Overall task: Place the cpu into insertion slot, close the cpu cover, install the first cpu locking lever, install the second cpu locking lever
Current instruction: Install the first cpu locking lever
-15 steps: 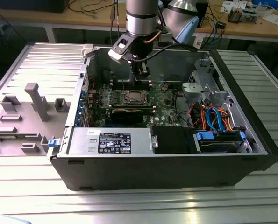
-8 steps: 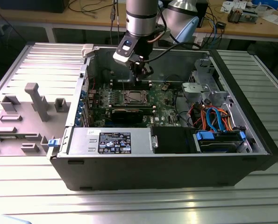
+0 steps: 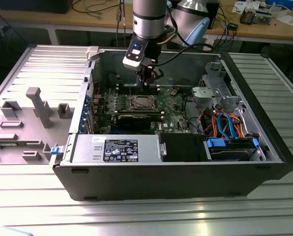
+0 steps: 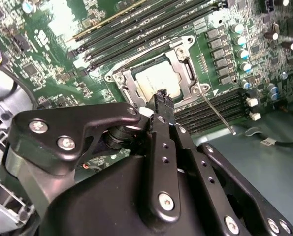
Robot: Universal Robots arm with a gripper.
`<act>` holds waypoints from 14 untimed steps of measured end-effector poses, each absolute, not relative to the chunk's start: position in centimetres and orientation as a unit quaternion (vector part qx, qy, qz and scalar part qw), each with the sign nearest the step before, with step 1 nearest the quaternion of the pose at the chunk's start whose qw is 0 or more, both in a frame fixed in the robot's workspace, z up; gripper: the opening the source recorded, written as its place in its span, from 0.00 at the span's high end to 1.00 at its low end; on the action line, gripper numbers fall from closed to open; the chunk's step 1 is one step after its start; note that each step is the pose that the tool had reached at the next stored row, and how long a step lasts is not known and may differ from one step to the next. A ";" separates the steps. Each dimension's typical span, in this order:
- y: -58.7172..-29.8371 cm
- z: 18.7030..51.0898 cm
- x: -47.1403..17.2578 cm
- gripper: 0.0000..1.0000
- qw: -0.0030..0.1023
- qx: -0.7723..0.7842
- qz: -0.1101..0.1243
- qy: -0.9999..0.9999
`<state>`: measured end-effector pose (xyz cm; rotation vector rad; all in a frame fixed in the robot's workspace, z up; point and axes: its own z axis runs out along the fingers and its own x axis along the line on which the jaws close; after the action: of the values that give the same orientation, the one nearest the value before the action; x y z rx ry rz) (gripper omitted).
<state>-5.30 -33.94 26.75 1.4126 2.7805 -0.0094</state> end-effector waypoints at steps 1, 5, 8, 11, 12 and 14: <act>-33.9 26.7 -5.3 0.89 0.011 0.446 -0.003 0.895; -33.9 26.7 -5.3 0.89 0.011 0.441 -0.003 0.897; -33.9 26.8 -5.3 0.89 0.011 0.439 -0.003 0.898; -33.9 26.7 -5.3 0.89 0.011 0.437 -0.003 0.899; -33.9 26.7 -5.3 0.89 0.011 0.437 -0.003 0.900; -33.9 26.7 -5.3 0.89 0.011 0.436 -0.003 0.900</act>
<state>-5.31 -33.94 26.75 1.3604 2.8063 -0.0087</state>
